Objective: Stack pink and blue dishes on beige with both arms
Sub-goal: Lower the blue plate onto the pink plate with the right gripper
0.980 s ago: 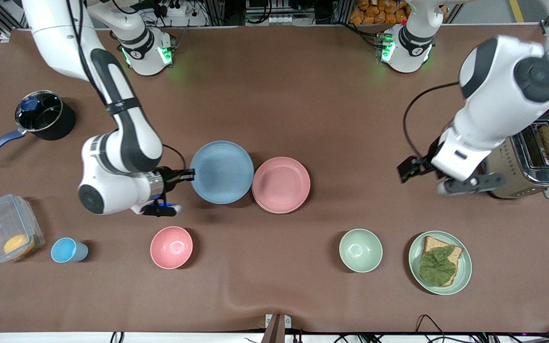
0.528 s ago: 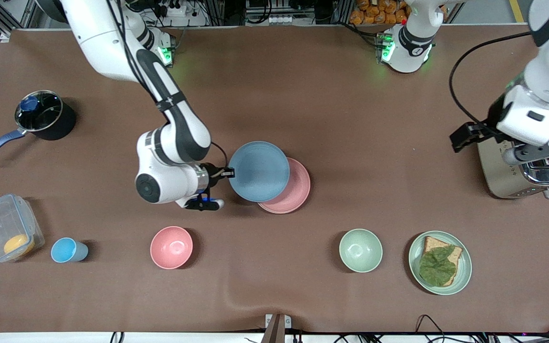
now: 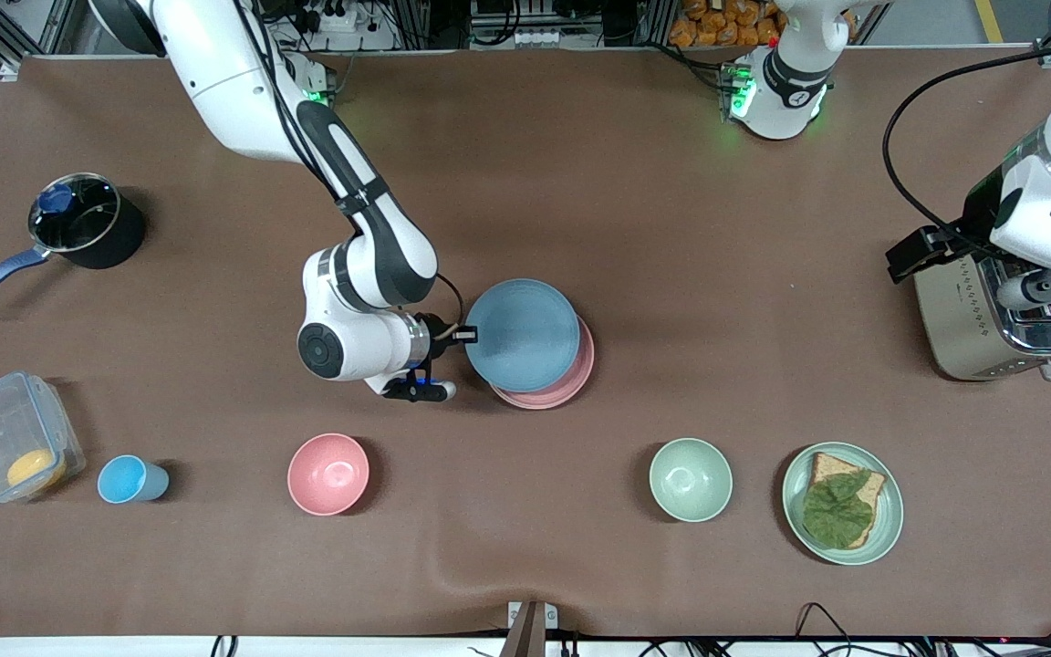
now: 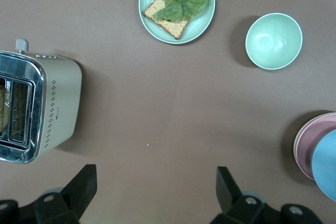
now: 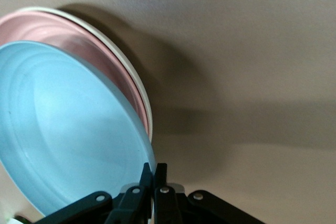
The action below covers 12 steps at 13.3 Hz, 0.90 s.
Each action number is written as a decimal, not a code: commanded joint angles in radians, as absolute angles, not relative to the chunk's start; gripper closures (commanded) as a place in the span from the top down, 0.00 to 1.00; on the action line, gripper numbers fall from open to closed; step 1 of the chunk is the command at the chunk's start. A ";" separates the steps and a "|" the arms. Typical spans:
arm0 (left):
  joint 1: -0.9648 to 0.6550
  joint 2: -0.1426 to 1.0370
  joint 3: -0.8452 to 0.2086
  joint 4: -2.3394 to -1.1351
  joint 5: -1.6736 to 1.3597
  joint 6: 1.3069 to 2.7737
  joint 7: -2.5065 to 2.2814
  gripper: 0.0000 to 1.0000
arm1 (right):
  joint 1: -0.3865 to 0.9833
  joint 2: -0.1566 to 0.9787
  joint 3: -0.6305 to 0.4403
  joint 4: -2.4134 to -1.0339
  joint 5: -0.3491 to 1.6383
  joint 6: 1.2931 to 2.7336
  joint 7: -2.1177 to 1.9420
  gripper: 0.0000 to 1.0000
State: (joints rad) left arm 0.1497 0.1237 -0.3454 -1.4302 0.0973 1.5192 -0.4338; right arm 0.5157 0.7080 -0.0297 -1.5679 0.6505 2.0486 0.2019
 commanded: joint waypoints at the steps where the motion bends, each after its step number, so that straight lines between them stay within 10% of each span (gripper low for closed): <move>1: 0.164 0.106 -0.353 -1.425 0.080 1.497 -0.430 1.00 | 0.538 0.742 -0.038 -1.528 0.689 2.077 0.210 0.00; 12: 0.020 0.064 -0.109 -1.448 0.024 1.489 -0.298 1.00 | 0.548 0.782 -0.038 -1.494 0.723 2.115 0.210 0.00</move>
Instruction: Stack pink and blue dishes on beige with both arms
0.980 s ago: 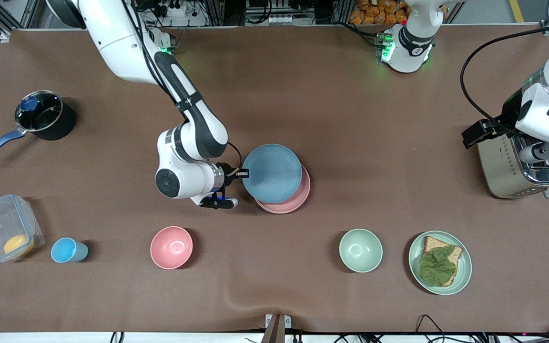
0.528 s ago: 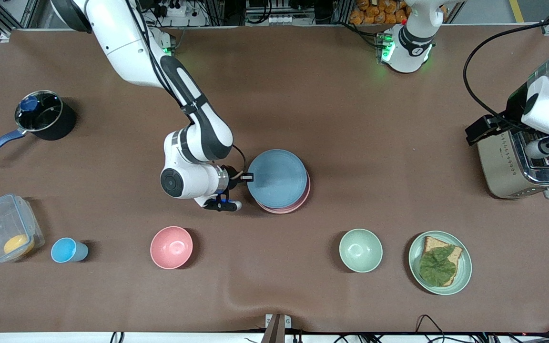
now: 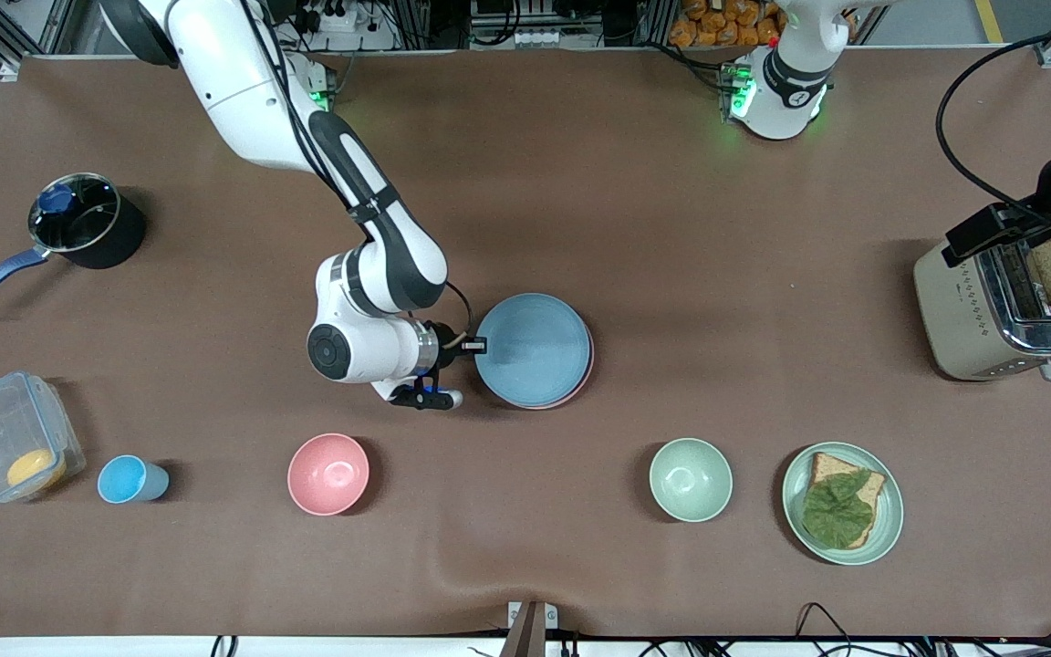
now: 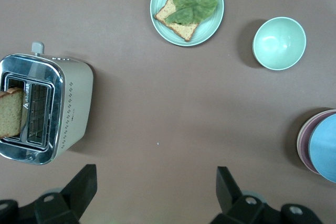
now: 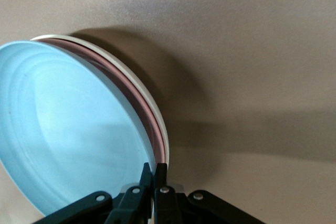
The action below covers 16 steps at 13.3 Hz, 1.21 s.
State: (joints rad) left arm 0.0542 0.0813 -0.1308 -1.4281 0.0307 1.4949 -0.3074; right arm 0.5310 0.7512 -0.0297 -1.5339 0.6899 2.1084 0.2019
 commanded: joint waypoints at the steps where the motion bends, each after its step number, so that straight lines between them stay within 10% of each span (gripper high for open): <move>1: 0.006 0.066 -0.095 -1.448 0.026 1.493 -0.298 1.00 | 0.549 0.785 -0.038 -1.493 0.724 2.124 0.212 0.00; 3: -0.009 0.066 -0.072 -1.450 0.028 1.494 -0.296 1.00 | 0.555 0.787 -0.038 -1.493 0.723 2.126 0.212 0.29; 4: -0.017 0.066 -0.066 -1.450 0.026 1.497 -0.296 1.00 | 0.555 0.787 -0.038 -1.493 0.724 2.126 0.212 0.99; 9: -0.087 0.060 0.020 -1.453 0.026 1.500 -0.296 1.00 | 0.531 0.759 -0.046 -1.480 0.710 2.083 0.207 1.00; 16: -0.124 0.038 0.074 -1.453 0.026 1.491 -0.265 1.00 | 0.232 0.635 -0.071 -1.407 0.461 1.622 0.189 1.00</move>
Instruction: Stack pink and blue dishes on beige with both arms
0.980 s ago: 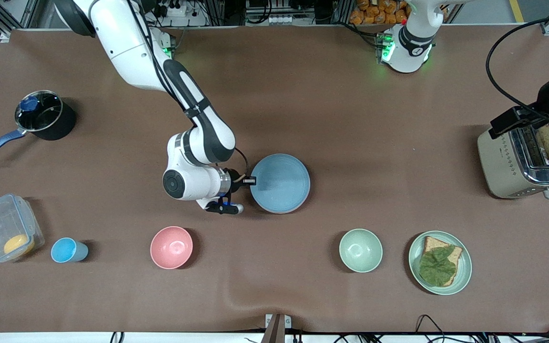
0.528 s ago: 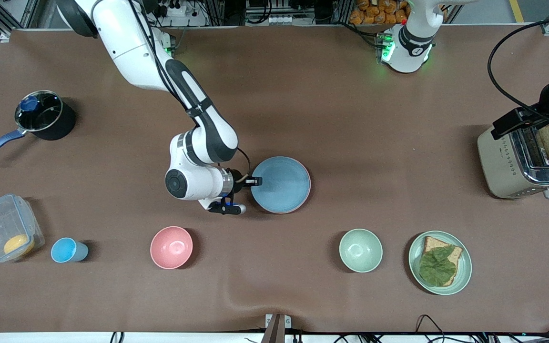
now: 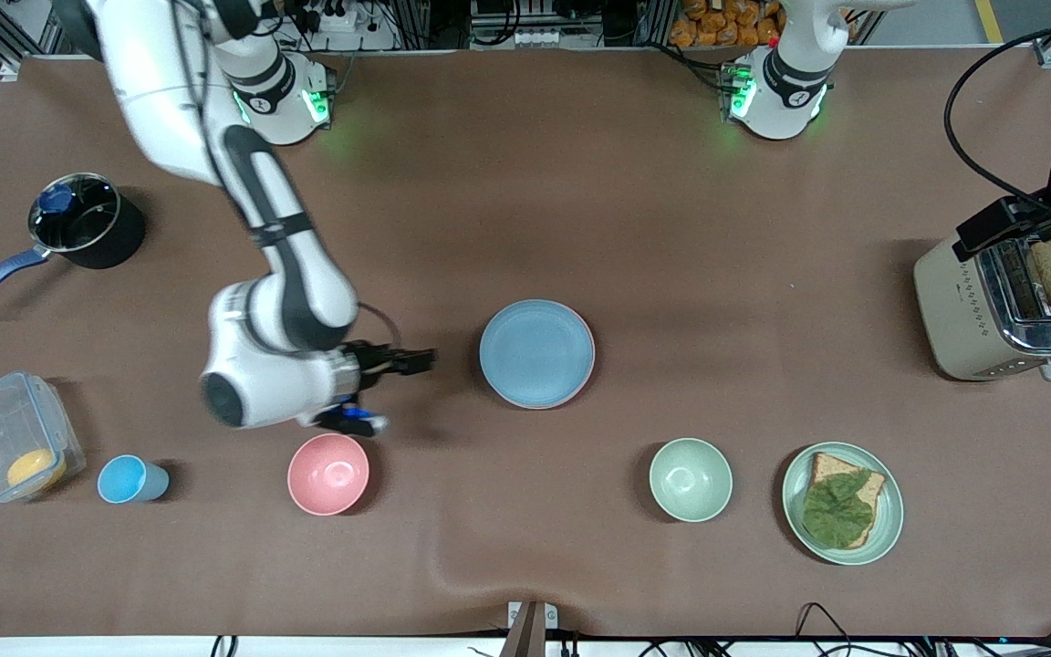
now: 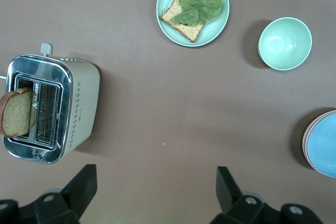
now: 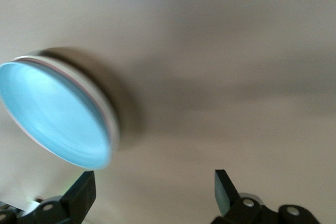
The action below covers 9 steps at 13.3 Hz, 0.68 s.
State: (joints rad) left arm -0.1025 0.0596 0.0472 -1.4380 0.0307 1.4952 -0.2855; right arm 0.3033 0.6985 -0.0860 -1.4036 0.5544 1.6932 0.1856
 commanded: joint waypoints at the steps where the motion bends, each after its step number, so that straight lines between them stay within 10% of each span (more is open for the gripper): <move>1: -0.136 0.038 0.084 -1.453 0.026 1.491 -0.259 1.00 | 0.200 0.612 -0.069 -1.405 0.389 1.612 0.180 1.00; 9: -0.124 0.038 0.074 -1.473 -0.021 1.477 -0.258 1.00 | 0.028 0.448 -0.083 -1.416 0.095 1.554 -0.034 1.00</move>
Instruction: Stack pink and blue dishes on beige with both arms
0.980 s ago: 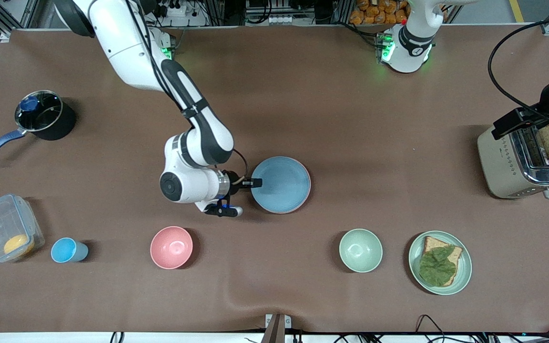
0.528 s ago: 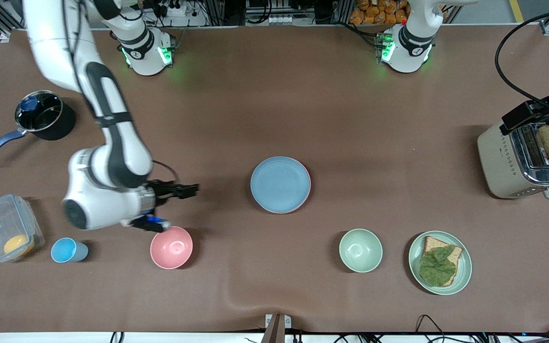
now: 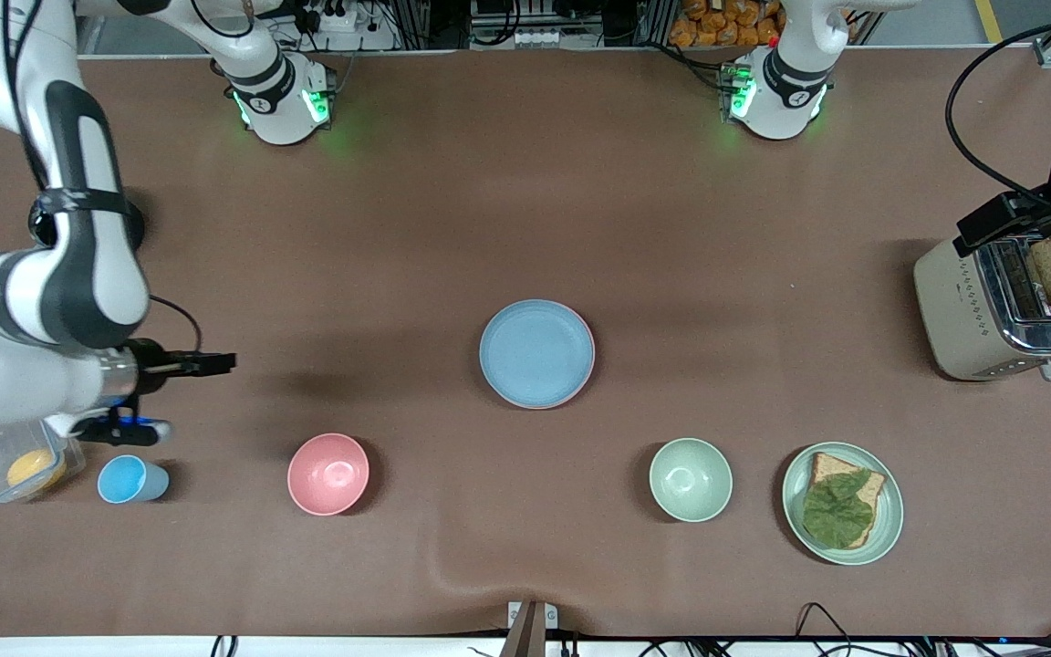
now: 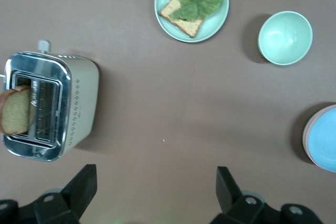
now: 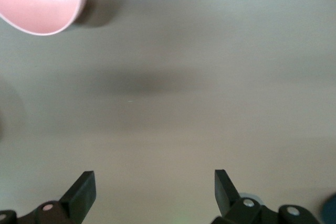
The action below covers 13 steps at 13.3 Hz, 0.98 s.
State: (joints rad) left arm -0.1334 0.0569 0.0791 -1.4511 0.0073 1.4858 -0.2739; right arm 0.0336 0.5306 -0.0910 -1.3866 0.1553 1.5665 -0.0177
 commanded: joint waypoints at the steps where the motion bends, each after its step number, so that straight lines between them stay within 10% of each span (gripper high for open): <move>1: -0.123 0.037 0.074 -1.468 -0.021 1.477 -0.256 1.00 | 0.028 0.408 -0.081 -1.416 0.075 1.521 -0.029 1.00; 6: -0.123 0.040 0.075 -1.462 -0.015 1.476 -0.264 1.00 | 0.029 0.103 -0.084 -1.565 0.020 1.482 -0.017 1.00; 13: -0.123 0.040 0.077 -1.459 -0.012 1.476 -0.255 1.00 | 0.071 0.083 -0.133 -1.517 0.006 1.460 0.018 1.00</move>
